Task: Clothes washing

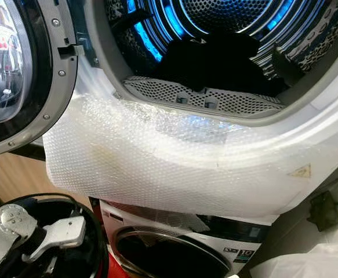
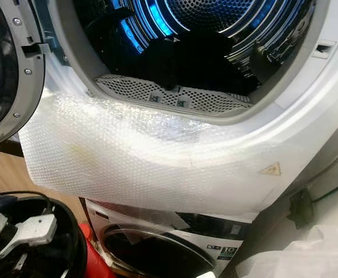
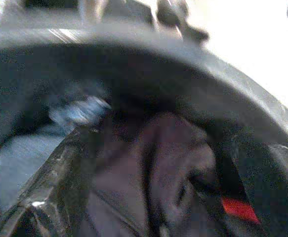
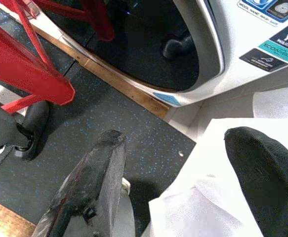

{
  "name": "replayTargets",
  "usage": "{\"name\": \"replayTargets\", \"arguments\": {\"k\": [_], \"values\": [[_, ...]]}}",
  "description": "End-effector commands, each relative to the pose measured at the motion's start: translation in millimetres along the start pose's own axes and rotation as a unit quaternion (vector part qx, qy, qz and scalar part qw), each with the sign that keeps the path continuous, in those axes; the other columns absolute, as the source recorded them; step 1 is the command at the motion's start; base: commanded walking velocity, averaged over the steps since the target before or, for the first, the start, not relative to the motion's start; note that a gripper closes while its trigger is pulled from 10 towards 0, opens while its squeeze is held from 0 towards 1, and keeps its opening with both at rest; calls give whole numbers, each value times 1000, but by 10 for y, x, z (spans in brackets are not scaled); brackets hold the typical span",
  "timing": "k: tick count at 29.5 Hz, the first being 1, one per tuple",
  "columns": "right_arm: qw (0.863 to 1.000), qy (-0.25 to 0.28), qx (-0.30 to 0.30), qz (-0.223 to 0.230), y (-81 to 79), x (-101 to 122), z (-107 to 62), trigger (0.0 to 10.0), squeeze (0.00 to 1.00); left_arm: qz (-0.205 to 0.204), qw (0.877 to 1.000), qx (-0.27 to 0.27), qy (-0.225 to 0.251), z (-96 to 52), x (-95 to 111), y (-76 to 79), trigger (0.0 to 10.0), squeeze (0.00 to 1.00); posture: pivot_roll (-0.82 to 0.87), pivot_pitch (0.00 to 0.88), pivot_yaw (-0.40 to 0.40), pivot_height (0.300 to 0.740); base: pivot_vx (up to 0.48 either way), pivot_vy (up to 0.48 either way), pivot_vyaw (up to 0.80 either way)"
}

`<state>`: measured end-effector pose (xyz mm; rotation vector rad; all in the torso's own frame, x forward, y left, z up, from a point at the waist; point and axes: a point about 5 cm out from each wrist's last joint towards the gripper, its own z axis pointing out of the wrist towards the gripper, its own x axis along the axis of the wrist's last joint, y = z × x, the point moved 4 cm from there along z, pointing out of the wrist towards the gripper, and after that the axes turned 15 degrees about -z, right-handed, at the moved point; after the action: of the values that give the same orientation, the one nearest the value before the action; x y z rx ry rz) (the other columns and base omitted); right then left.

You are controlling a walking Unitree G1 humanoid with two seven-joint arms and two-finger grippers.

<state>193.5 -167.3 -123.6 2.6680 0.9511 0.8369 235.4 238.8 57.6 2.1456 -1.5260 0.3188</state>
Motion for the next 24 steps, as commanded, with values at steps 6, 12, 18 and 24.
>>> {"name": "replayTargets", "arguments": {"k": [6, 12, 18, 24], "values": [[1000, 0, -4, 12, -26, -7, -5, 10000, 0, 67, 996, 35, -50, 100, -41, -79, 10000, 969, 168, 0, 7, 740, 0, 0, 0], [1000, 1, -2, 12, -49, 0, -6, 10000, 0, 76, 996, 10, -50, 272, -1, -25, 10000, 0, 163, 0, 6, 740, 0, 0, 0], [1000, 0, 0, 8, -56, -26, -12, 10000, 0, 80, 994, -56, -40, 588, 62, 165, 10000, 0, 154, 0, 9, 740, 0, 0, 0], [1000, -3, 0, 10, -70, -38, -15, 10000, 0, 108, 986, -77, -99, 682, -46, 260, 10000, 0, 152, 0, 18, 740, 0, 0, 0]]}}
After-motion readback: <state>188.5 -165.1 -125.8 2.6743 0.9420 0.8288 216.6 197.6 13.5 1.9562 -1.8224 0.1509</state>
